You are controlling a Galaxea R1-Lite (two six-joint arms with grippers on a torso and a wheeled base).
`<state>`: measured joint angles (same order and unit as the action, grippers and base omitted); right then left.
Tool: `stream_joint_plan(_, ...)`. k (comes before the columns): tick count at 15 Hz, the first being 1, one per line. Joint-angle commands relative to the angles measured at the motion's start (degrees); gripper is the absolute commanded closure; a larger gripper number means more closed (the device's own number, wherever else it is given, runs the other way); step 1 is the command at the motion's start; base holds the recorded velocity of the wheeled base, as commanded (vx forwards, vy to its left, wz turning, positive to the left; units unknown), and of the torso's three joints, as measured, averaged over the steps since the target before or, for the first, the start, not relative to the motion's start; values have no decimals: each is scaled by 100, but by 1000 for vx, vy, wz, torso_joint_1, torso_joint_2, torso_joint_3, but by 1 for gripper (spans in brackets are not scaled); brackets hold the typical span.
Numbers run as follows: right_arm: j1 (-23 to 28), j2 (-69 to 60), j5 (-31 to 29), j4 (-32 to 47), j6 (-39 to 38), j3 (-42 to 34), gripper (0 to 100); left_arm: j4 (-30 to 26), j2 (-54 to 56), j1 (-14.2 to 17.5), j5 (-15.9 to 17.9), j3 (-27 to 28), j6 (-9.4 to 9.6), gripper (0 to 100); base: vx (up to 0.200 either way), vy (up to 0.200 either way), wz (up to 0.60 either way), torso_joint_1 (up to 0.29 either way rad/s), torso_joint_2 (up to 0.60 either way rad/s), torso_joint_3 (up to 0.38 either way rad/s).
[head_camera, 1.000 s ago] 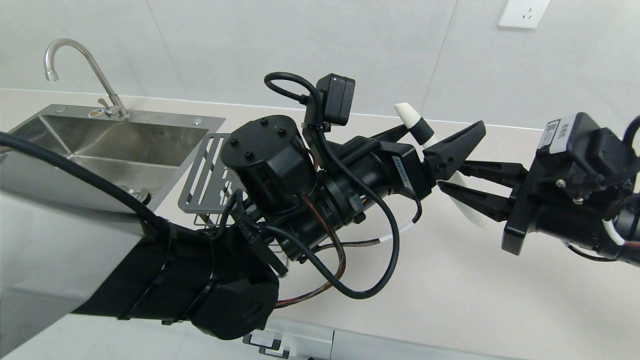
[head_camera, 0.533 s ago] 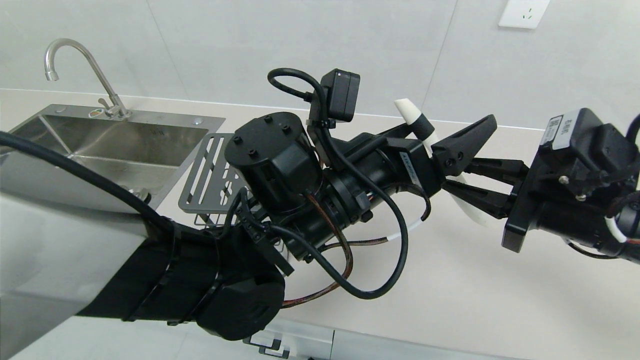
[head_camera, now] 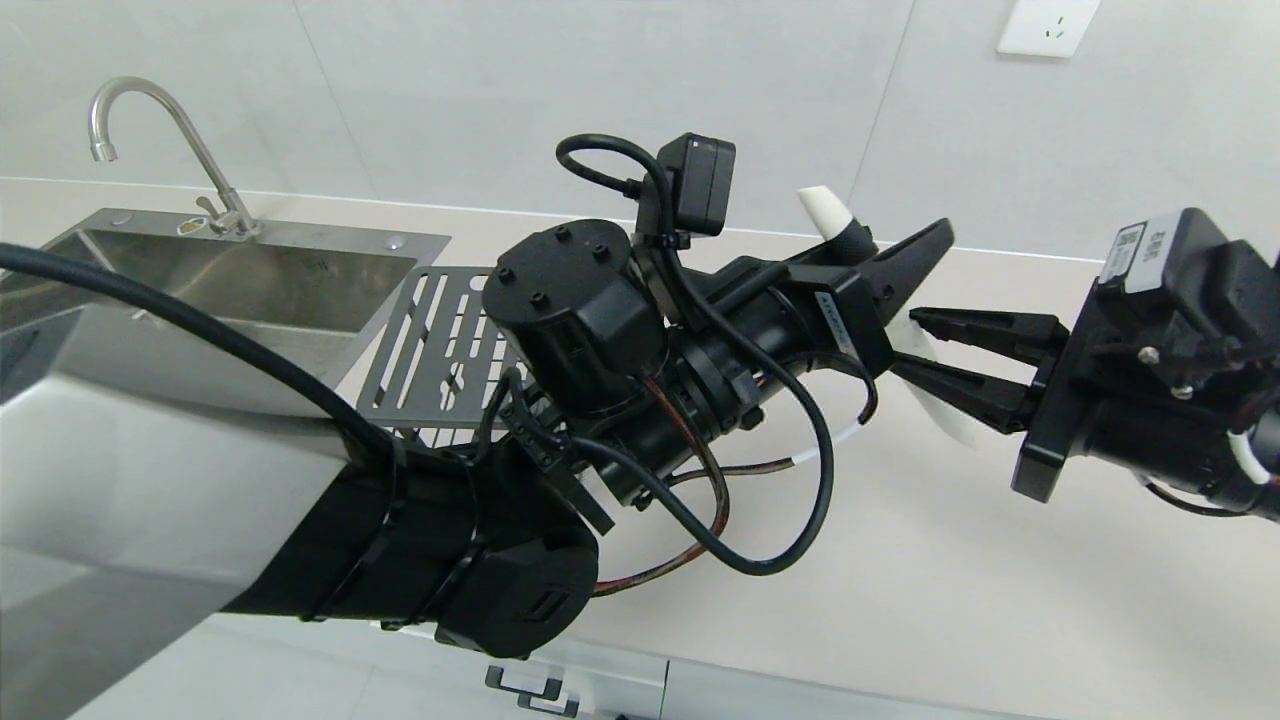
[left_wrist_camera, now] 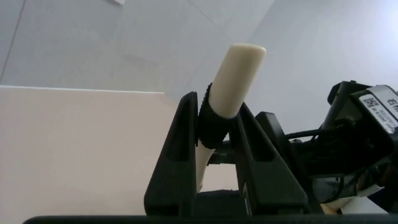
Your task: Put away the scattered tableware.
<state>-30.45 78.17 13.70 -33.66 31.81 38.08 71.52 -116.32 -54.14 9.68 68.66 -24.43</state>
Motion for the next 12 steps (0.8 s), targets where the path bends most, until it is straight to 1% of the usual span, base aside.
stream_joint_plan(1,4,-12,-8,0,-8,76,100,11,-4,-9,-1,7,0,100,0,0,0,0,0,0)
stream_joint_plan(3,31,-12,-17,17,-8,217,100,37,4,-62,8,42,8,100,0,0,0,0,0,0)
stream_joint_plan(5,171,-3,10,114,-25,226,100,99,4,-106,8,139,8,100,0,0,0,0,0,0)
stream_joint_plan(6,198,-12,-78,123,-16,191,0,99,22,-106,8,166,17,100,0,0,0,0,0,0)
stream_joint_plan(7,198,-12,-87,123,-16,173,0,99,22,-106,8,166,17,100,0,0,0,0,0,0)
stream_joint_plan(8,110,-73,-113,79,-16,-178,0,90,39,-88,8,183,17,100,0,0,0,0,0,0)
stream_joint_plan(10,31,-240,-113,96,-16,-302,0,99,39,-62,-1,183,26,100,0,0,0,0,0,0)
stream_joint_plan(12,57,-601,-122,114,-16,-468,0,90,83,-44,-1,183,105,100,0,0,0,0,0,0)
